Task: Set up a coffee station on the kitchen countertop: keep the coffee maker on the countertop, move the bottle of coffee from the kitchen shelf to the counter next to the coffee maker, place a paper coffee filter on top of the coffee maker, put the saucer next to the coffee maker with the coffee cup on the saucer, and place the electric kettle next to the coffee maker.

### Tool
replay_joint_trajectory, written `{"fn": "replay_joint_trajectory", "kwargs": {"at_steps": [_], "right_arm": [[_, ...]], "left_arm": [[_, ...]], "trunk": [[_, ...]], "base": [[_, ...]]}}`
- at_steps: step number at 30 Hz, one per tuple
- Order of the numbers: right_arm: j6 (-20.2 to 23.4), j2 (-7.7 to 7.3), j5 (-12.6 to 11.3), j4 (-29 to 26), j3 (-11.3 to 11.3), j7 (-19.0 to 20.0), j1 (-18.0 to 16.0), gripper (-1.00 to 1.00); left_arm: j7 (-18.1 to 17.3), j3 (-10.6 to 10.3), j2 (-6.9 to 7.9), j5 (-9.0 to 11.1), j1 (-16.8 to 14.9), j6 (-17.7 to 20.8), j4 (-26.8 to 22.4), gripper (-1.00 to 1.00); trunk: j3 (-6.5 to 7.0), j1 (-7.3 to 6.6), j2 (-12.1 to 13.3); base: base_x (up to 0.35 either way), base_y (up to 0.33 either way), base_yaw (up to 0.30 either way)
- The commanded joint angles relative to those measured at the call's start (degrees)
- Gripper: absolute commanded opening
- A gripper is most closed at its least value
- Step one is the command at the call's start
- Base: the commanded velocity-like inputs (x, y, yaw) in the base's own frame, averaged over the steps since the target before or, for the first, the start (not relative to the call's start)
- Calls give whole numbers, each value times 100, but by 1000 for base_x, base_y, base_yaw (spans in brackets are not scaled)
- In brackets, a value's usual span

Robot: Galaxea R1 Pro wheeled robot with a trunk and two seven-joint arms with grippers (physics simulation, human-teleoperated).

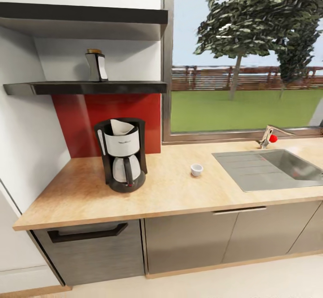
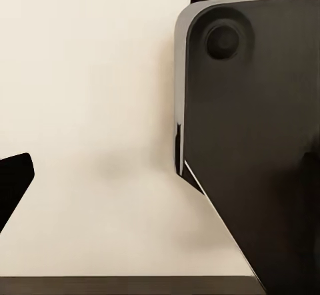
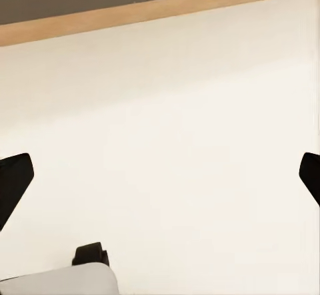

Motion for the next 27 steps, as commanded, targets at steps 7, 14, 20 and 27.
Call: {"fn": "replay_joint_trajectory", "kwargs": {"at_steps": [7, 14, 20, 27], "right_arm": [[-15, 1, -28, 7, -27, 18, -5, 100], [-15, 1, -28, 13, -18, 31, -5, 100], [-15, 1, -20, 14, -11, 35, -5, 100], [-18, 1, -19, 14, -9, 35, -5, 100]], "left_arm": [[16, 3, -6, 6, -2, -15, -8, 100], [16, 12, -1, 23, -3, -26, -11, 100], [21, 13, -2, 28, -10, -28, -11, 100], [16, 22, -19, 33, -18, -37, -71, 100]], "trunk": [[-12, 2, -13], [-12, 2, -13], [-12, 2, -13], [-12, 2, -13]], "base": [[-182, -256, 150], [-198, -242, 273], [-200, -235, 147], [-30, -274, 8]]}}
